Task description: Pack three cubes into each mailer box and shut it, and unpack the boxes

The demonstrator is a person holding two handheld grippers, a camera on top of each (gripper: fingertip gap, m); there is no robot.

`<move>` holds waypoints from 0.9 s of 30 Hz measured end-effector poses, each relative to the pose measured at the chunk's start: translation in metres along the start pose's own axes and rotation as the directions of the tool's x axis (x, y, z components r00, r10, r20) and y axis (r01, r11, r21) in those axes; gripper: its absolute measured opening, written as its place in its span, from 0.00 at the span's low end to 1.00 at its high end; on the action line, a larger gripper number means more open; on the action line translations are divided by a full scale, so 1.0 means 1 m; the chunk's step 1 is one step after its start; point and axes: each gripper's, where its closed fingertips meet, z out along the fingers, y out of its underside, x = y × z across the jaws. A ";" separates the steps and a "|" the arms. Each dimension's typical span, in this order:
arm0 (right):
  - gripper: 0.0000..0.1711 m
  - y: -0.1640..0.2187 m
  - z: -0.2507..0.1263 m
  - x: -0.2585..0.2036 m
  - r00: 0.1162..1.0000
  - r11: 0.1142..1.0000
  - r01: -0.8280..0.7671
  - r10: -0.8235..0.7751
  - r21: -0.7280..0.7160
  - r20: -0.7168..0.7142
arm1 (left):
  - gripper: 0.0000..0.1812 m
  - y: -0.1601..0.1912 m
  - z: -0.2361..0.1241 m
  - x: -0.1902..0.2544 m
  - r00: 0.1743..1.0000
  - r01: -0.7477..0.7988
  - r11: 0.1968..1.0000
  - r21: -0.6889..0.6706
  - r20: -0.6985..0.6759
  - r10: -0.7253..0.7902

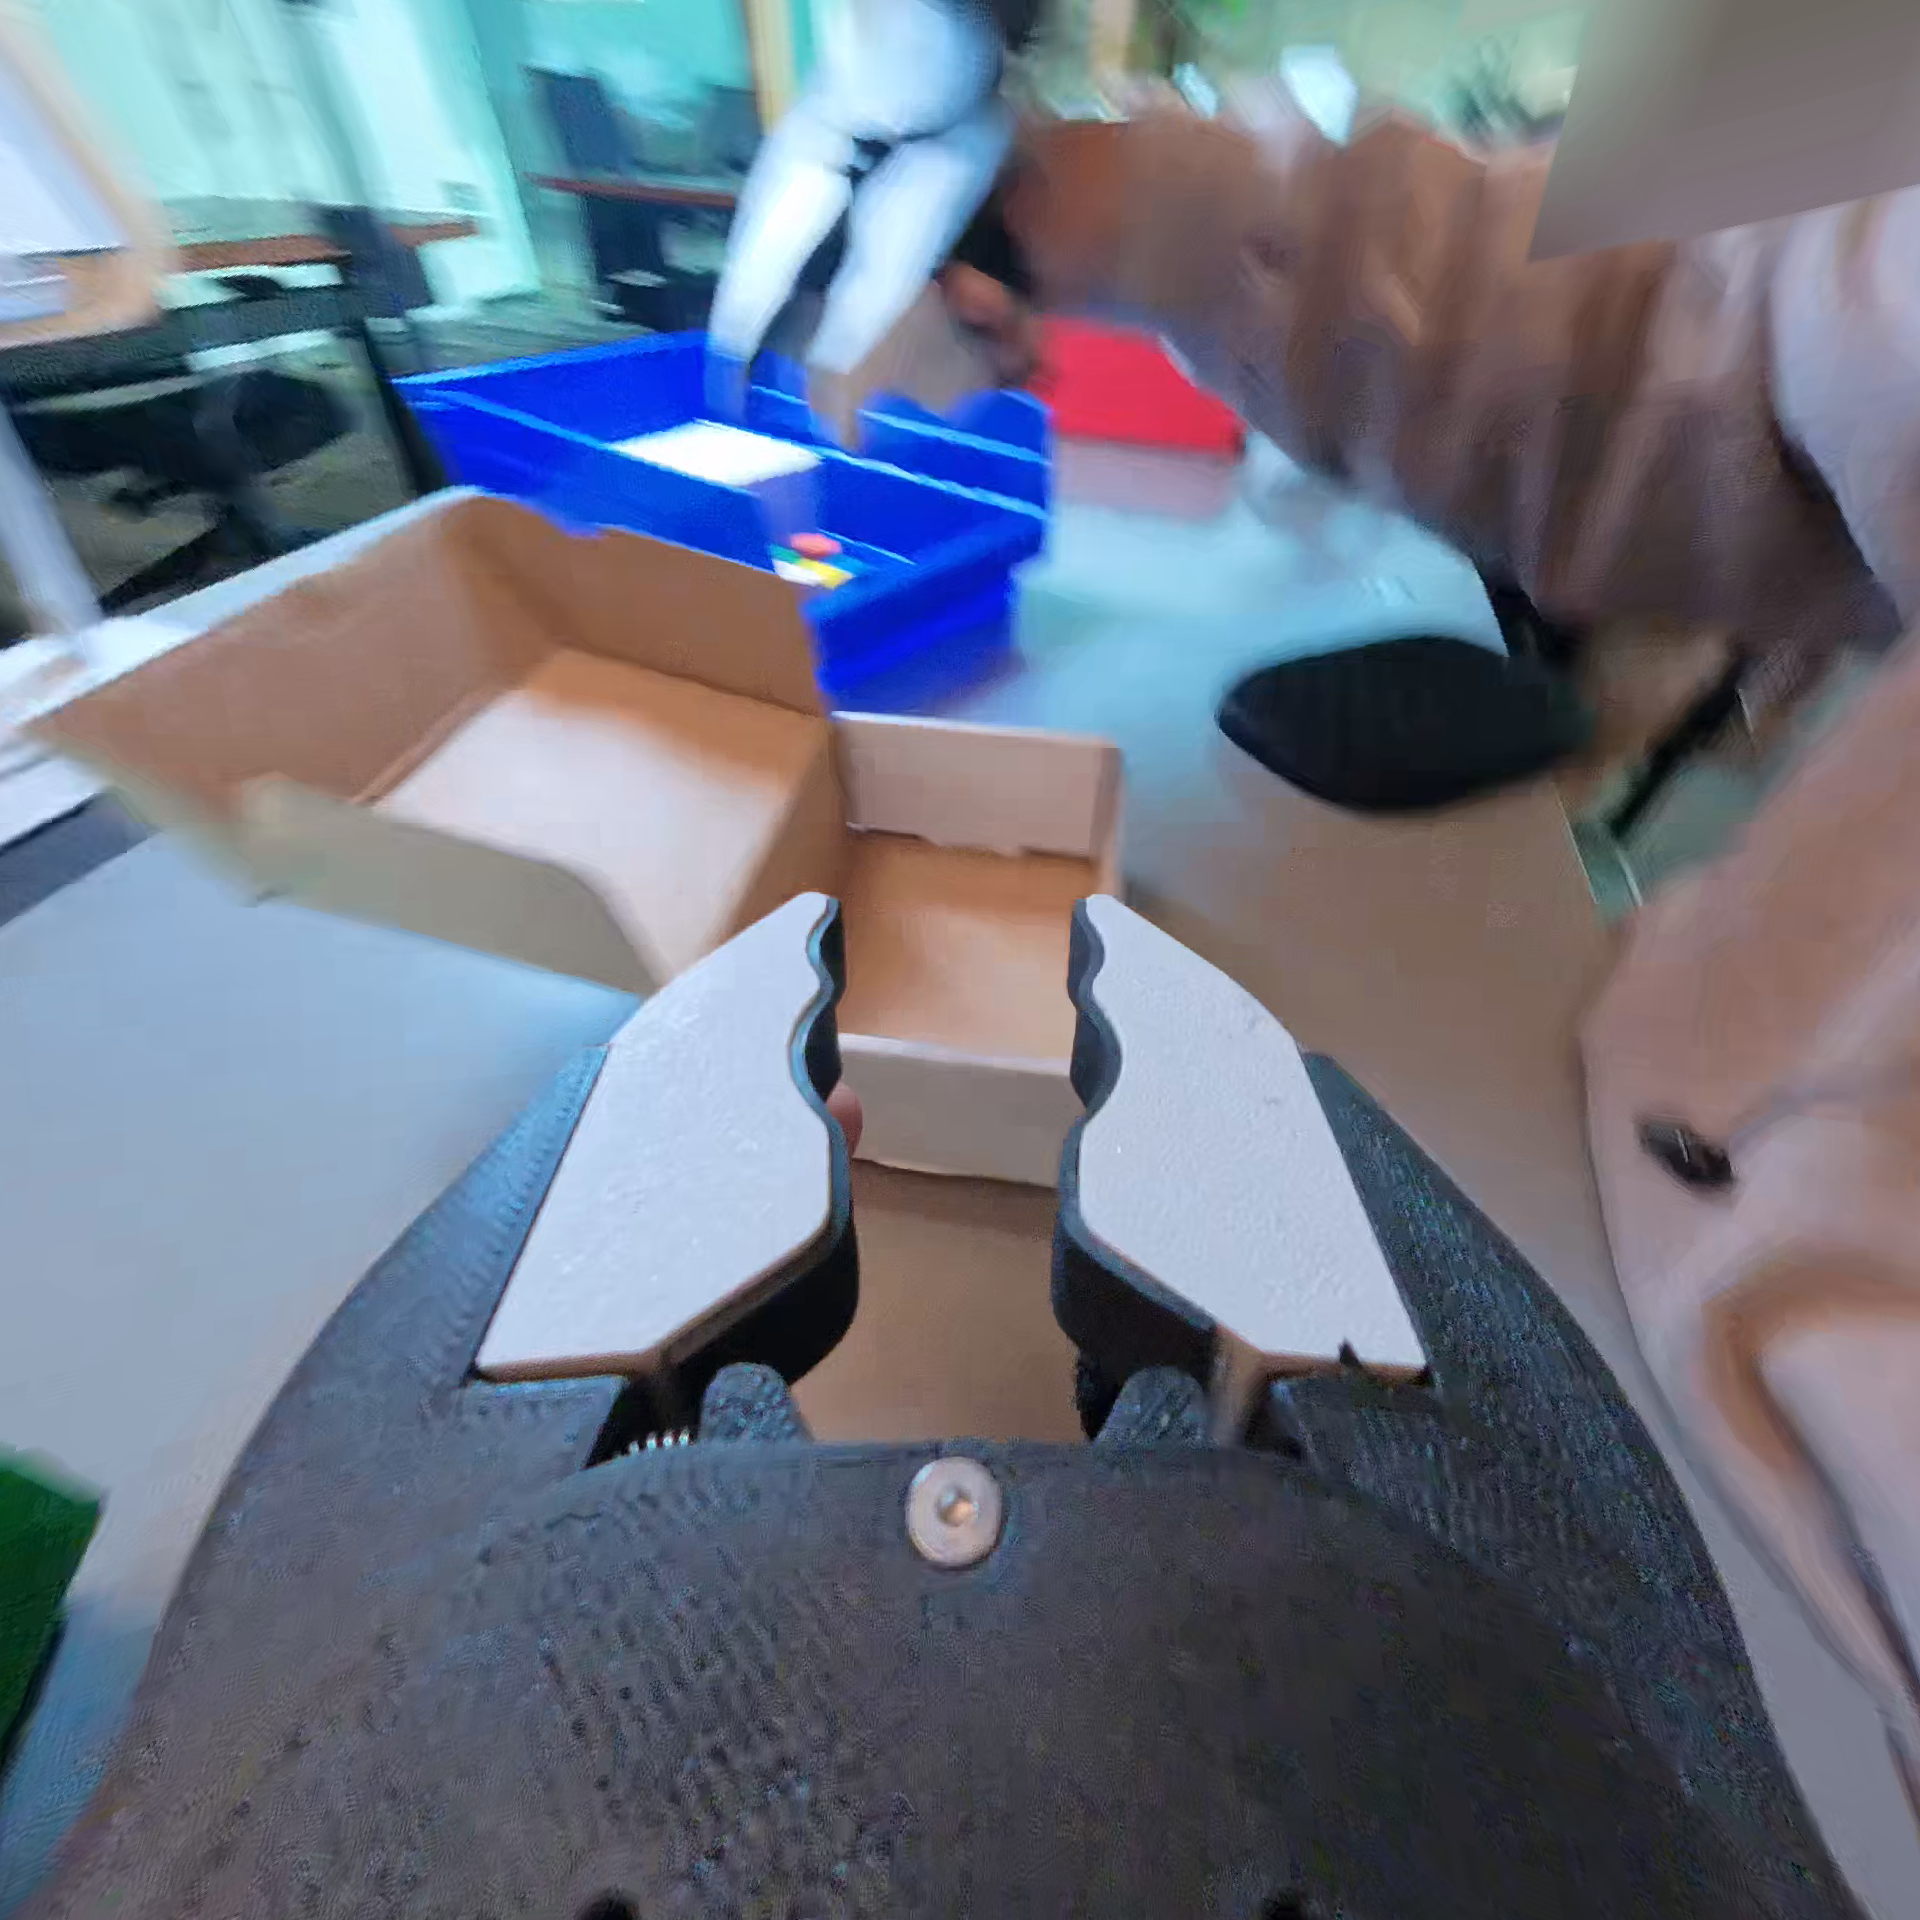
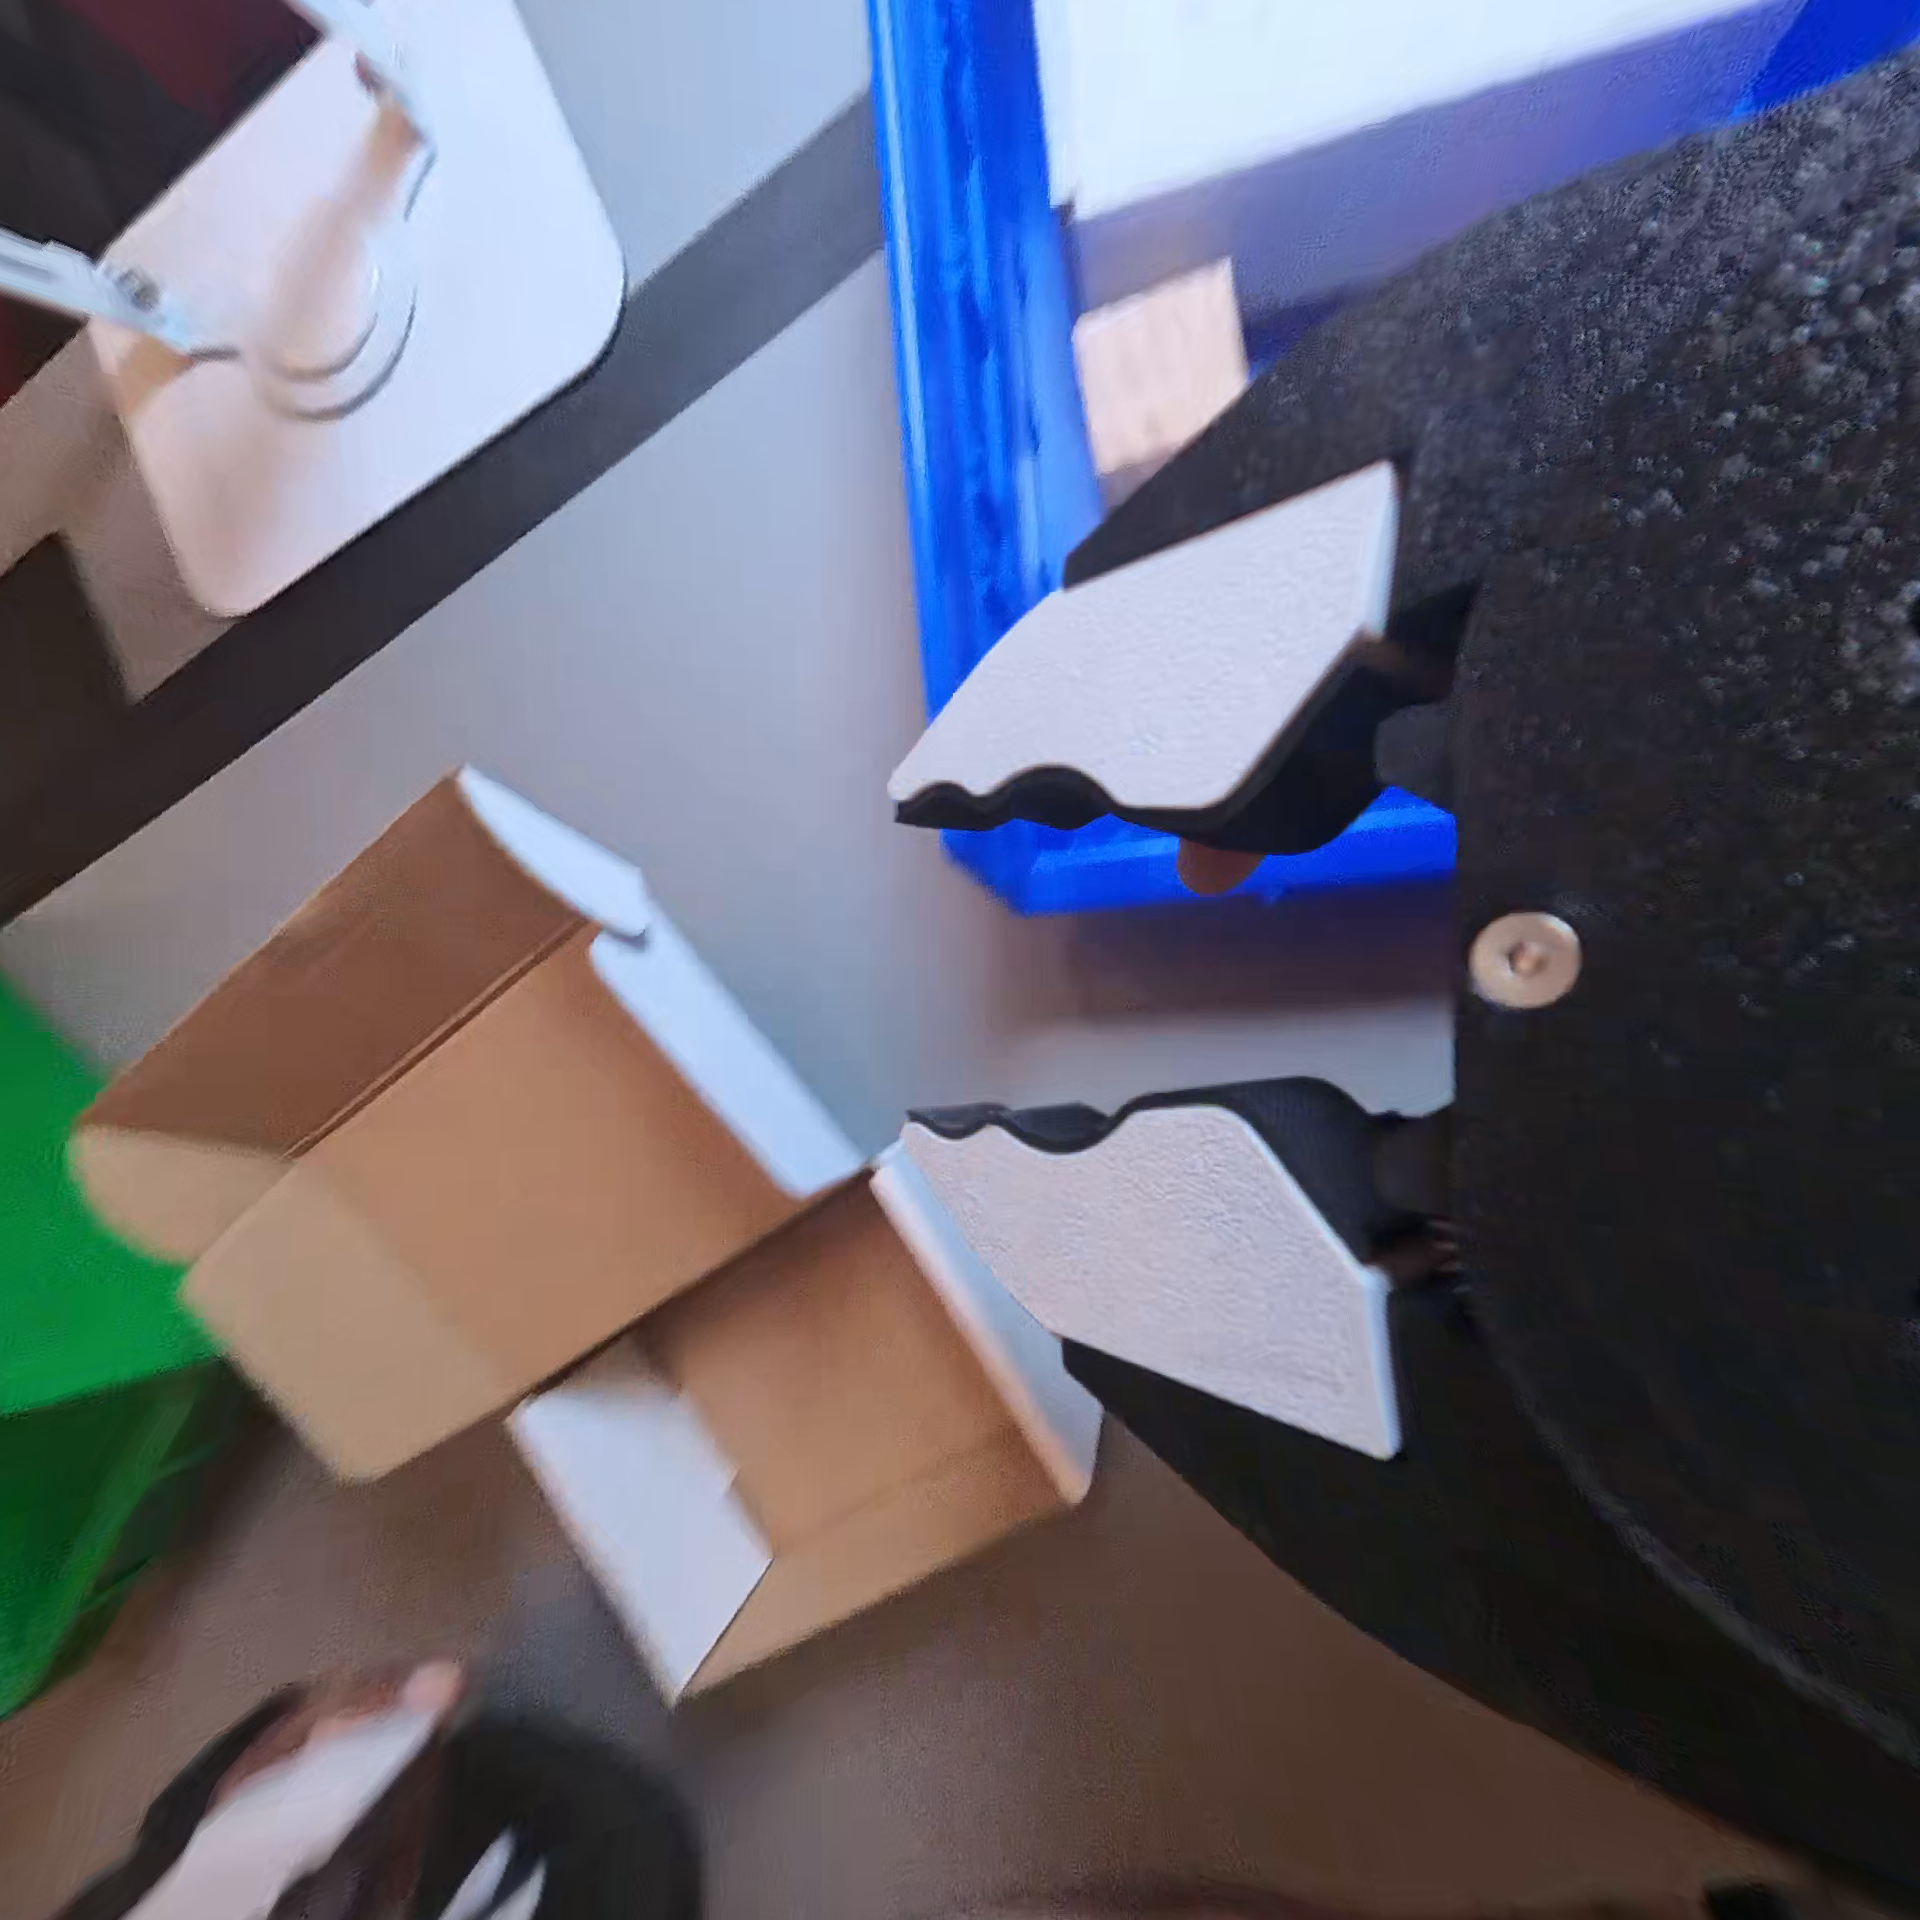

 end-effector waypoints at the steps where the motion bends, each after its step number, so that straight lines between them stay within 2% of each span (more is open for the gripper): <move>1: 0.30 -0.005 0.006 -0.013 0.997 0.997 -0.060 0.058 0.041 0.042 | 0.23 -0.005 -0.005 -0.019 0.993 0.097 0.994 0.048 0.064 -0.100; 3: 0.32 -0.006 0.023 -0.032 0.987 0.987 -0.140 0.132 0.076 0.093 | 0.22 -0.003 -0.012 -0.053 0.933 0.309 0.944 0.117 0.155 -0.325; 6: 0.28 -0.006 0.043 -0.039 0.951 0.940 -0.299 0.280 0.164 0.130 | 0.22 0.008 -0.008 -0.077 0.812 0.530 0.827 0.188 0.166 -0.559; 9: 0.27 -0.013 0.049 -0.037 0.842 0.813 -0.528 0.465 0.245 0.273 | 0.23 0.012 0.002 -0.090 0.736 0.615 0.754 0.233 0.175 -0.654; 12: 0.26 -0.009 0.055 -0.031 0.827 0.782 -0.559 0.498 0.277 0.263 | 0.24 0.010 0.015 -0.101 0.722 0.612 0.754 0.240 0.221 -0.656; 15: 0.18 -0.010 0.057 -0.035 0.869 0.809 -0.494 0.446 0.318 0.214 | 0.21 0.002 0.030 -0.107 0.741 0.579 0.783 0.227 0.256 -0.621; 17: 0.08 -0.011 0.057 -0.041 0.917 0.850 -0.398 0.368 0.345 0.152 | 0.13 0.001 0.039 -0.106 0.762 0.548 0.814 0.192 0.286 -0.580; 18: 0.07 -0.010 0.057 -0.046 0.944 0.875 -0.330 0.310 0.355 0.111 | 0.13 0.000 0.041 -0.104 0.782 0.513 0.839 0.182 0.302 -0.544; 22: 0.07 -0.006 0.049 -0.065 0.996 0.909 -0.042 0.073 0.415 -0.059 | 0.12 -0.006 0.043 -0.088 0.876 0.321 0.940 0.116 0.340 -0.341; 27: 0.08 0.009 0.037 -0.095 0.980 0.878 0.196 -0.160 0.437 -0.117 | 0.13 -0.007 0.035 -0.046 0.972 0.079 0.996 0.046 0.217 -0.087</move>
